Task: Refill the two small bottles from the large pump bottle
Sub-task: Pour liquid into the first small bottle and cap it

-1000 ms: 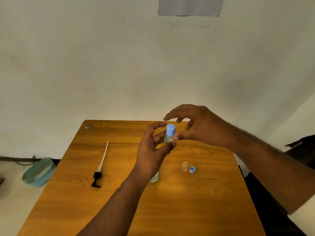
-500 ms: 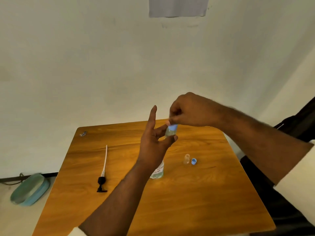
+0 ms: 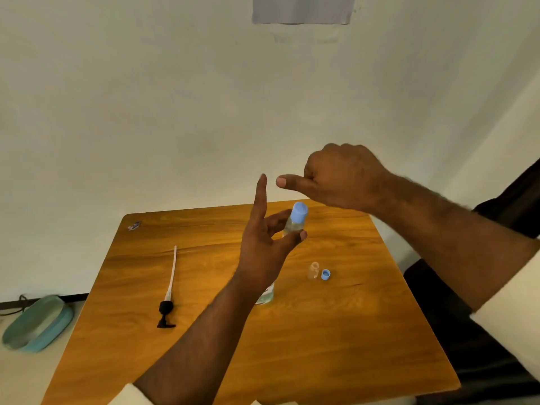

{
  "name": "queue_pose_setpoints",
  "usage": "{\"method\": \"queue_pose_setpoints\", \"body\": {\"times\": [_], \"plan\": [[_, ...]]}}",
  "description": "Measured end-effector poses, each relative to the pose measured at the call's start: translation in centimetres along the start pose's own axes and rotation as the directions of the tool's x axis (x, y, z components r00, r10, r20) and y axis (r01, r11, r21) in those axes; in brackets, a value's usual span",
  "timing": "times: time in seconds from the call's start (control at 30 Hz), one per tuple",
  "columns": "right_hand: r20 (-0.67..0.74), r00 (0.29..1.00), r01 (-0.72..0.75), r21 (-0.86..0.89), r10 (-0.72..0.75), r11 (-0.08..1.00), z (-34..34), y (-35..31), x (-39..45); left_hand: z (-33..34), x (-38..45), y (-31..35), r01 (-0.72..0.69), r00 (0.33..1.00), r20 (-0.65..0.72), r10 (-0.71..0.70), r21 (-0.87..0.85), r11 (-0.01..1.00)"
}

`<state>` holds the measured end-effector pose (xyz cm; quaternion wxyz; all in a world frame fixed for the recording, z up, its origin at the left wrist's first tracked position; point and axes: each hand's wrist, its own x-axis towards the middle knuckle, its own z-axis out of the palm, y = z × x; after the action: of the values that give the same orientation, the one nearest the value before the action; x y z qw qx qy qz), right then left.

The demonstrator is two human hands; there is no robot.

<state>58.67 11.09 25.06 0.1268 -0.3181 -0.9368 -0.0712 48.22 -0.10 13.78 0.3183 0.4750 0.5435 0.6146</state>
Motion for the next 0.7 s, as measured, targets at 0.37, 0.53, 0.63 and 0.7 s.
{"method": "queue_pose_setpoints", "body": {"times": [0.37,0.53,0.63,0.7], "plan": [[0.112,0.954,0.289,-0.094,-0.278,0.953,1.7,1.3,-0.3,1.0,-0.2,-0.7,0.093,0.991,0.101,-0.083,-0.099,0.991],[0.291,0.84,0.435,0.143,-0.457,0.889,2.8,3.3,-1.2,1.4,0.0,-1.7,0.138,0.981,0.161,-0.111,-0.169,0.976],[0.263,0.829,0.462,0.175,-0.493,0.87,4.0,3.9,-2.1,2.0,0.3,-2.1,0.152,0.978,0.169,-0.12,-0.192,0.97],[0.234,0.847,0.443,0.185,-0.477,0.877,4.9,4.4,-2.7,2.8,0.2,-2.6,0.111,0.989,0.118,-0.094,-0.147,0.983]]}}
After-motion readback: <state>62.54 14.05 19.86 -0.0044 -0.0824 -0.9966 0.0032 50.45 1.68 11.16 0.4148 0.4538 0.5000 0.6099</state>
